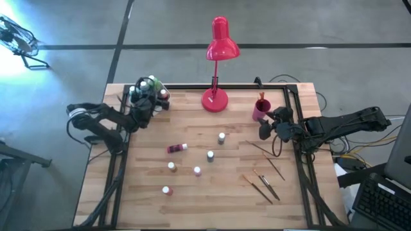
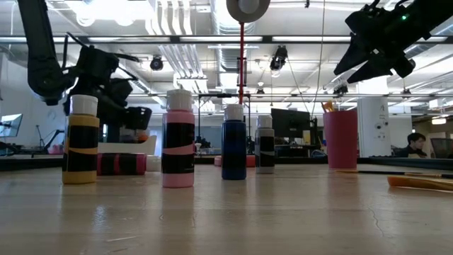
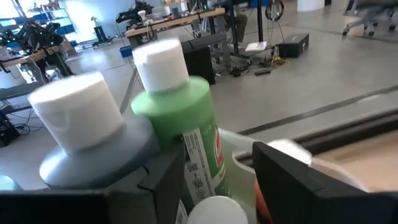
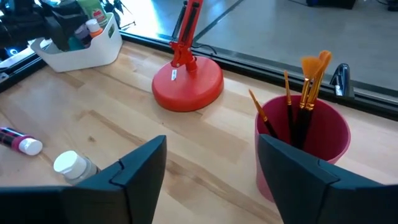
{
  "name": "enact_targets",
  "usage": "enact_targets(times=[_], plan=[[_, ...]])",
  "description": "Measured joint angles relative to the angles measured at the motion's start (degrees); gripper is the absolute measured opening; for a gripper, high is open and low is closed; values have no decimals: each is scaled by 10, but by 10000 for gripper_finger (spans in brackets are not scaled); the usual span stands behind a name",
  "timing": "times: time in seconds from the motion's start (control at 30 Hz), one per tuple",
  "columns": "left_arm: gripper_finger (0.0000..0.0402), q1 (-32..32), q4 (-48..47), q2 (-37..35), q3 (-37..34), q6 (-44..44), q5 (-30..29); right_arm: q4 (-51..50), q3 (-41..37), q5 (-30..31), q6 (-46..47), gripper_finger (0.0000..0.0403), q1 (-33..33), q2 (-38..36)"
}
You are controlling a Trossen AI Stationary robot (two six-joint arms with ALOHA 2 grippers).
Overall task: Pick & Place Paint Supplies
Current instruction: Put the gold paintbrush into the pink cup
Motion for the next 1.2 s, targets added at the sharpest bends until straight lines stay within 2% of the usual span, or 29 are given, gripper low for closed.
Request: enact_targets(times=[0.33, 0.53, 0.67, 0.9, 1.2], plan=[[197, -5, 1, -117, 0, 21, 9, 0, 0, -1, -8, 253, 0, 0], [197, -39, 0, -220, 0, 42, 62, 0, 0, 0, -17, 234, 0, 0], [197, -72, -8, -286, 0, 68, 125, 0, 0, 7, -55, 222, 0, 0], [197, -139, -61, -361, 0, 61, 245, 1, 1, 15, -59, 208, 0, 0], [197, -271, -230, -383, 51, 38, 261, 1, 2, 17, -59, 191, 0, 0]])
